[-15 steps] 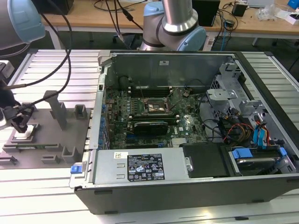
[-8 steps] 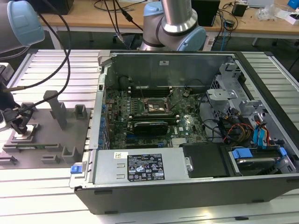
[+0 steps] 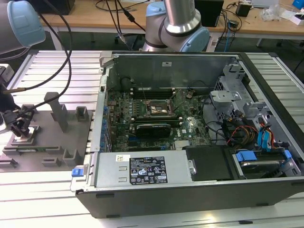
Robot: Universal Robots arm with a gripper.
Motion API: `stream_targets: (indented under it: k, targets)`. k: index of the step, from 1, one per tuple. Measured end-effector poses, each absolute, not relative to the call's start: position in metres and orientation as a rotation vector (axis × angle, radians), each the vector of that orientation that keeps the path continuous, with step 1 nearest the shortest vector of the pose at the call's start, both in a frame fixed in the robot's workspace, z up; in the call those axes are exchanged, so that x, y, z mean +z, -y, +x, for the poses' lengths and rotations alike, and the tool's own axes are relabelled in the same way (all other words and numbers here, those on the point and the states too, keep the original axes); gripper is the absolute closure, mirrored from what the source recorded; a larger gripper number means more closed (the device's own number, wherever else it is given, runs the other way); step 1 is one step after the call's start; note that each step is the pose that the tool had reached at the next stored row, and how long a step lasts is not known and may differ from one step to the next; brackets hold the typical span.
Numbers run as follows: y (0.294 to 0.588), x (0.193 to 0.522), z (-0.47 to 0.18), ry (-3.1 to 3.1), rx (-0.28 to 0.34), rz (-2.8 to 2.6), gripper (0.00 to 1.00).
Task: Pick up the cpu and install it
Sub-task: 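Pick up the cpu and move it towards the insertion slot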
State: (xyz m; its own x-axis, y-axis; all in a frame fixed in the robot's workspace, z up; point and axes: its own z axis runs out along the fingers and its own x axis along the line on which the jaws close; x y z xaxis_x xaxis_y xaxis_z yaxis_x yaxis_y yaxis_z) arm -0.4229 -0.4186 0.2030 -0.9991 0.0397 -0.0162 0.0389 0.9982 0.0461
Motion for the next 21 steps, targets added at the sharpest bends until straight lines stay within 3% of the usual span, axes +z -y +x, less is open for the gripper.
stream_targets:
  k: [6,7,8,21]
  targets:
    - [0.419,0.203,-0.423,-3.123,0.072,0.061,0.4]
    - [0.419,0.203,-0.423,-3.123,0.072,0.061,0.4]
    - [0.419,0.203,-0.423,-3.123,0.072,0.061,0.34]
    - [0.414,0.192,-0.423,-3.123,0.067,0.056,0.34]
